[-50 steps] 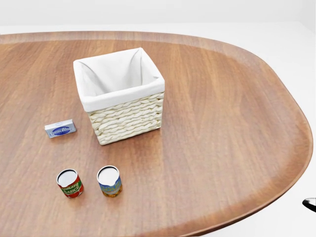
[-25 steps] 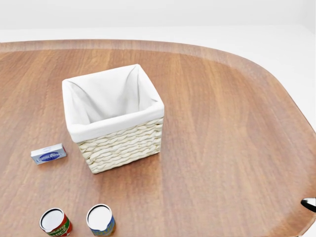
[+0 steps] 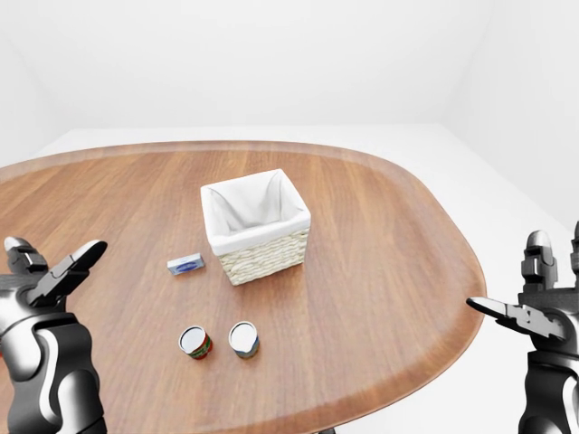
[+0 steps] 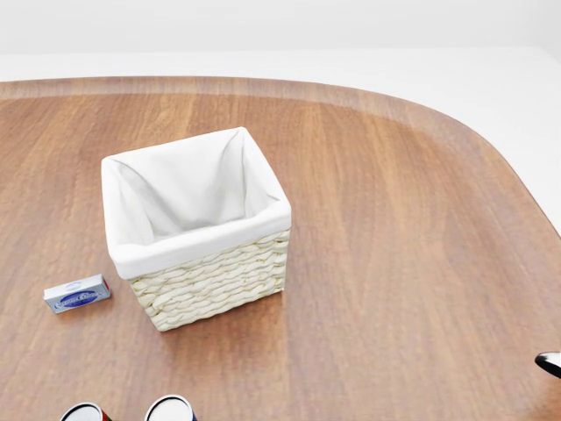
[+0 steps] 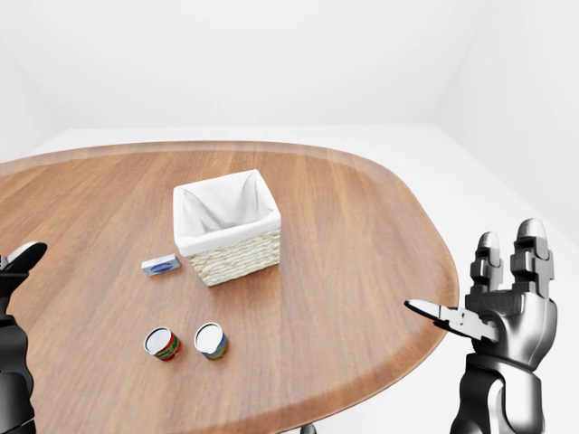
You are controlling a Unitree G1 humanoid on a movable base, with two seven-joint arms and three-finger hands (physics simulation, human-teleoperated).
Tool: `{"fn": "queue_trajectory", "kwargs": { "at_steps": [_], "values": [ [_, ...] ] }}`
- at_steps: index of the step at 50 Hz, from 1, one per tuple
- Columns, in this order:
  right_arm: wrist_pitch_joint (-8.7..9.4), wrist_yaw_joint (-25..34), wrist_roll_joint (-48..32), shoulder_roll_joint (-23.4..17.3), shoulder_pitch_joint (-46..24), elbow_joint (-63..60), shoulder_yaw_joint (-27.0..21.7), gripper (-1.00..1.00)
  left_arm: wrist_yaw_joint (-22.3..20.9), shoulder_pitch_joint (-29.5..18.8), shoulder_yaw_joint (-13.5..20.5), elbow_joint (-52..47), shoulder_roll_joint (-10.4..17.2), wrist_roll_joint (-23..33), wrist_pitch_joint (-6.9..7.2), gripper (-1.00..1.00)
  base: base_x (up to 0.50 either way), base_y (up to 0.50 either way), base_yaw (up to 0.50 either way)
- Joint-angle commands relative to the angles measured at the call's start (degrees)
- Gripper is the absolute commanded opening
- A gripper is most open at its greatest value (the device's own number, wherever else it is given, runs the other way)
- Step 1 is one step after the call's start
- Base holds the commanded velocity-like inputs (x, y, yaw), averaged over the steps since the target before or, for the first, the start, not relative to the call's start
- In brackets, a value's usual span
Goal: Pick up the tomato sauce, and put it in the basket.
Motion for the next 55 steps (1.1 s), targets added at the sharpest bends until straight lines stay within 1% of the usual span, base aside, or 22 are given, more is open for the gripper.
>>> {"fn": "queue_trajectory", "kwargs": {
  "at_steps": [1, 5, 6, 9, 10, 12, 13, 16, 18, 20, 22, 23, 25, 27, 28, 36, 38, 40, 44, 48, 50, 55],
  "values": [
    [0.00, -0.2, 0.3, 0.0, 0.1, -0.3, -0.1, 1.00, -0.4, 0.0, -0.9, -1.3, -0.4, 3.1, 0.00, 1.00, 0.00, 0.00, 0.00],
    [0.00, -0.3, 0.2, 0.0, 0.1, -0.6, 0.0, 1.00, -0.9, 0.1, -1.9, -2.7, -0.2, 5.9, 0.00, 1.00, 0.00, 0.00, 0.00],
    [0.00, -0.2, 0.1, 0.0, 0.0, -0.4, 0.0, 1.00, -1.9, -0.7, -5.1, -0.3, 0.7, 10.7, 0.00, 1.00, 0.00, 0.00, 0.00],
    [0.00, -0.2, 0.0, 0.0, 0.0, -0.2, 0.1, 1.00, -7.3, -3.7, -11.2, 9.1, 0.7, 19.7, 0.00, 1.00, 0.00, 0.00, 0.00],
    [0.00, -0.2, 0.2, -0.1, 0.0, -0.3, -0.1, 1.00, -8.2, -4.5, -15.5, 13.4, 0.9, 27.0, 0.00, 1.00, 0.00, 0.00, 0.00],
    [0.00, -0.2, 0.2, -0.1, 0.0, -0.4, -0.1, 1.00, -4.7, -5.8, -17.7, 18.0, 0.3, 37.8, 0.00, 1.00, 0.00, 0.00, 0.00],
    [0.00, -0.2, 0.2, 0.0, 0.0, -0.3, -0.2, 1.00, -1.6, -6.4, -18.6, 20.3, 0.3, 43.7, 0.00, 1.00, 0.00, 0.00, 0.00],
    [0.00, -0.2, 0.1, 0.0, 0.1, -0.2, -0.1, 1.00, -1.5, -6.1, -21.3, 24.5, 0.3, 54.8, 0.00, 1.00, 0.00, 0.00, 0.00],
    [0.00, -0.2, -0.1, 0.1, 0.1, -0.1, 0.1, 1.00, -3.6, -4.3, -25.1, 25.3, 0.1, 64.5, 0.00, 1.00, 0.00, 0.00, 0.00],
    [0.00, -0.2, 0.0, 0.0, 0.1, -0.2, 0.0, 1.00, -5.9, -3.4, -25.1, 25.3, -0.9, 68.3, 0.00, 1.00, 0.00, 0.00, 0.00],
    [0.00, -0.1, -0.1, 0.1, 0.0, 0.0, 0.1, 1.00, -7.5, -2.3, -26.5, 27.2, -1.2, 73.6, 0.00, 1.00, 0.00, 0.00, 0.00],
    [0.00, -0.2, -0.3, 0.1, 0.0, 0.0, 0.3, 1.00, -9.6, -1.5, -26.5, 26.9, -1.8, 74.5, 0.00, 1.00, 0.00, 0.00, 0.00],
    [0.00, -0.1, -0.3, 0.1, 0.0, 0.1, 0.3, 1.00, -11.1, -0.9, -26.6, 28.0, -2.4, 76.3, 0.00, 1.00, 0.00, 0.00, 0.00],
    [0.00, -0.1, -0.3, 0.1, 0.1, 0.2, 0.3, 1.00, -14.2, 0.7, -27.5, 27.8, -2.7, 79.2, 0.00, 1.00, 0.00, 0.00, 0.00],
    [0.00, -0.1, -0.3, 0.1, 0.1, 0.2, 0.3, 1.00, -15.0, 2.2, -28.3, 27.2, -2.8, 82.0, 0.00, 1.00, 0.00, 0.00, 0.00],
    [0.00, -0.3, -0.4, 0.0, 0.0, 0.4, 0.5, 1.00, -23.7, 9.0, -26.7, 17.0, -4.7, 88.9, 0.00, 1.00, 0.00, 0.00, 0.00],
    [0.00, -0.3, -0.4, 0.0, 0.0, 0.4, 0.5, 1.00, -24.0, 9.4, -26.4, 16.6, -5.1, 90.1, 0.00, 1.00, 0.00, 0.00, 0.00],
    [0.00, -0.2, -0.5, 0.0, -0.1, 0.6, 0.6, 1.00, -26.0, 12.1, -26.4, 12.9, -5.4, 93.3, 0.00, 1.00, 0.00, 0.00, 0.00],
    [0.00, -0.4, -0.6, 0.0, -0.1, 0.5, 0.7, 1.00, -26.5, 13.0, -25.7, 13.7, -5.9, 95.3, 0.00, 1.00, 0.00, 0.00, 0.00],
    [0.00, -0.3, -0.5, 0.0, -0.1, 0.7, 0.7, 1.00, -26.6, 13.0, -25.6, 15.4, -6.5, 96.0, 0.00, 1.00, 0.00, 0.00, 0.00],
    [0.00, -0.4, -0.7, 0.0, -0.1, 0.7, 0.8, 1.00, -27.9, 13.4, -25.3, 14.8, -6.7, 95.7, 0.00, 1.00, 0.00, 0.00, 0.00],
    [0.00, -0.4, -0.8, 0.1, -0.2, 1.1, 1.2, 1.00, -27.6, 13.2, -25.2, 15.1, -6.7, 96.2, 0.00, 1.00, 0.00, 0.00, 0.00]
  ]
}}
